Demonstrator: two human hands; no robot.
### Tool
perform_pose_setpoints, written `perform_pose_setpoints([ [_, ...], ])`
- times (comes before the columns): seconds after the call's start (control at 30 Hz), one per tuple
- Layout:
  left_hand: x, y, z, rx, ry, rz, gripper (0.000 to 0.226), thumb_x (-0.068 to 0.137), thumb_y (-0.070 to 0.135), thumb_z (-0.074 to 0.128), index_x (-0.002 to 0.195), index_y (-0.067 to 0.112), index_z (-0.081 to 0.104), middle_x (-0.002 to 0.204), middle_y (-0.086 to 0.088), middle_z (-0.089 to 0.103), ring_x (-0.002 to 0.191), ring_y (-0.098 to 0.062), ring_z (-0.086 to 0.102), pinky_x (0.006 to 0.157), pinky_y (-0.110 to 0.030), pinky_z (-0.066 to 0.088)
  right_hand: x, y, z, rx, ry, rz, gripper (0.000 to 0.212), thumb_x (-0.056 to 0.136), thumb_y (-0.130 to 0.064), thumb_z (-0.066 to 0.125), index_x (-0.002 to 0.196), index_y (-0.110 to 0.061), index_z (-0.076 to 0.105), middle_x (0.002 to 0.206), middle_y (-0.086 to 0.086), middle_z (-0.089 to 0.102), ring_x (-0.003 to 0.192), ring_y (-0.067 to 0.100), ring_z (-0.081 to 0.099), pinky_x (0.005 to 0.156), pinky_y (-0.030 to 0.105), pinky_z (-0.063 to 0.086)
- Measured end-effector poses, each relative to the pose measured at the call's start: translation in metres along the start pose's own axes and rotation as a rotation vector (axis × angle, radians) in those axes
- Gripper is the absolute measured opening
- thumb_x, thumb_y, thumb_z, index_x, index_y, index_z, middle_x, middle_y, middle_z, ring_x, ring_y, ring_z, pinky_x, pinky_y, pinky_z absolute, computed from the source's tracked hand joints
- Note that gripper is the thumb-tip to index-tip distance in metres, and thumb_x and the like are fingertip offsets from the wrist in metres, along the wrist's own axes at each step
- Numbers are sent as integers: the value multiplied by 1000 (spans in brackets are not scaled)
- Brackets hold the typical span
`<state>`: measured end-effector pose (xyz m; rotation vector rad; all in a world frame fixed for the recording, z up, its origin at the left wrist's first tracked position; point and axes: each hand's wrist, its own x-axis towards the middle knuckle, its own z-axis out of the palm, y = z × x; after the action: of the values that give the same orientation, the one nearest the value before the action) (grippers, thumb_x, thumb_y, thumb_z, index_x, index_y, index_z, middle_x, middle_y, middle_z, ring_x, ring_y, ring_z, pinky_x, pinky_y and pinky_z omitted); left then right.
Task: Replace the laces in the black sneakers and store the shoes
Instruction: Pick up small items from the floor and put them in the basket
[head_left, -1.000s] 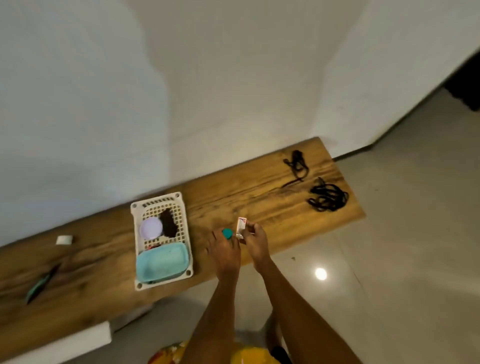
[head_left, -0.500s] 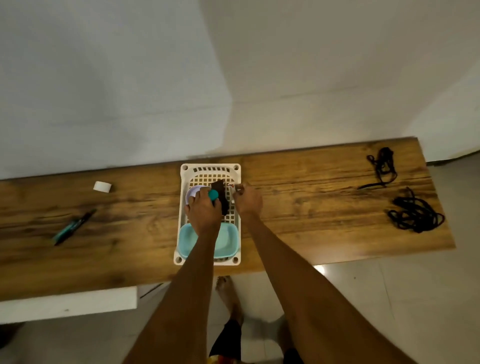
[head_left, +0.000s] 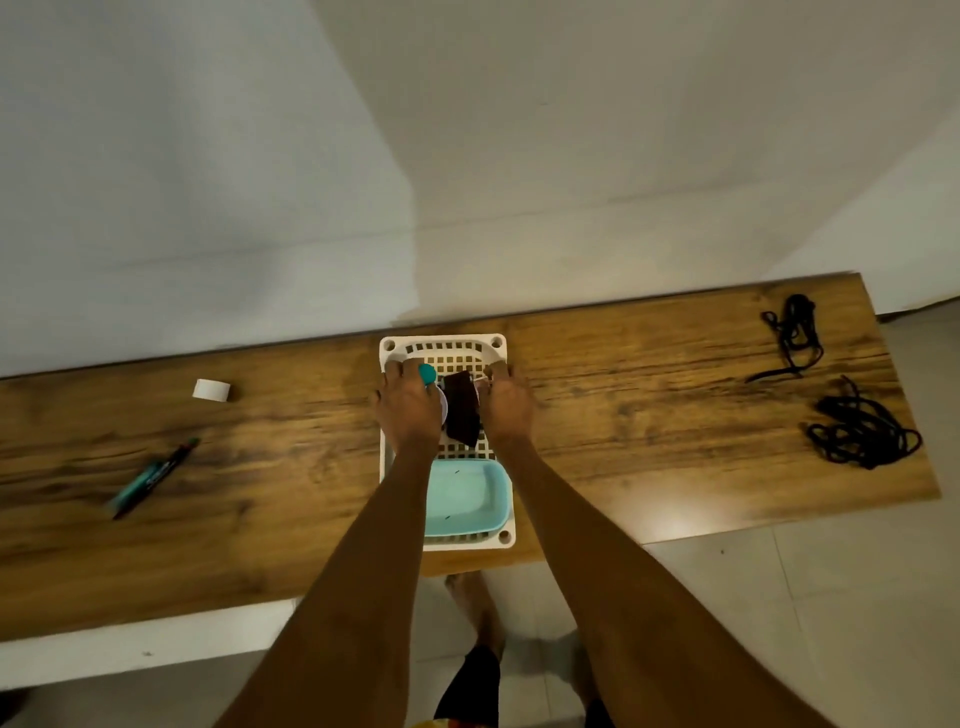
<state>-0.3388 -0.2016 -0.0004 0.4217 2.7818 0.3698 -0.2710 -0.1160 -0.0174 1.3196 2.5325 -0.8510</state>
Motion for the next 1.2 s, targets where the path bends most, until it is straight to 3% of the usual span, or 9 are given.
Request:
perform_pose_setpoints([
  [0.1,18,-2,-2,31,23,-2,38,91,21,57,126,9,50,130,-13,51,120,-30,46,96,-37,37,8,-11,-2,70,26,-93,30,98,-20,46,126,-11,52,129,10,52,116,24,51,95,34,45],
  [0.23,33,-5,3,119,-8,23,34,93,23,52,123,8,51,128,-13,52,119,-30,46,95,-37,35,13,-25,5,55,-6,-184,27,97,-19,46,121,-9,56,128,11,53,117,24,50,95,36,46],
  [0.5,35,-6,11,214,-58,74,37,95,25,48,128,7,47,135,-16,39,121,-31,41,96,-36,34,14,-29,6,104,32,-147,31,95,-15,47,124,-7,55,134,13,50,124,28,47,99,39,44],
  [0.63,28,0,9,184,-28,64,36,96,26,43,126,6,50,133,-17,42,117,-32,45,93,-39,36,9,-22,3,157,42,-153,28,96,-13,45,121,-7,56,134,11,51,122,25,48,97,39,45],
  [0.73,15,10,5,134,16,94,34,96,21,40,125,6,50,131,-18,46,117,-32,45,94,-40,36,-1,-12,-3,212,44,-126,26,98,-15,43,120,-7,55,126,11,54,114,25,52,93,36,47],
  [0.93,-33,45,1,96,-52,167,35,97,26,42,127,8,47,132,-15,48,123,-30,44,102,-41,36,-32,10,-29,266,49,-61,27,99,-21,43,119,-9,55,121,11,56,111,25,52,89,34,46],
  [1.2,-120,120,13,-21,-165,338,25,96,27,42,116,17,54,127,-6,50,121,-25,44,101,-37,32,-81,100,-92,365,162,162,26,98,-18,43,119,-10,56,120,10,53,109,26,54,83,33,43],
])
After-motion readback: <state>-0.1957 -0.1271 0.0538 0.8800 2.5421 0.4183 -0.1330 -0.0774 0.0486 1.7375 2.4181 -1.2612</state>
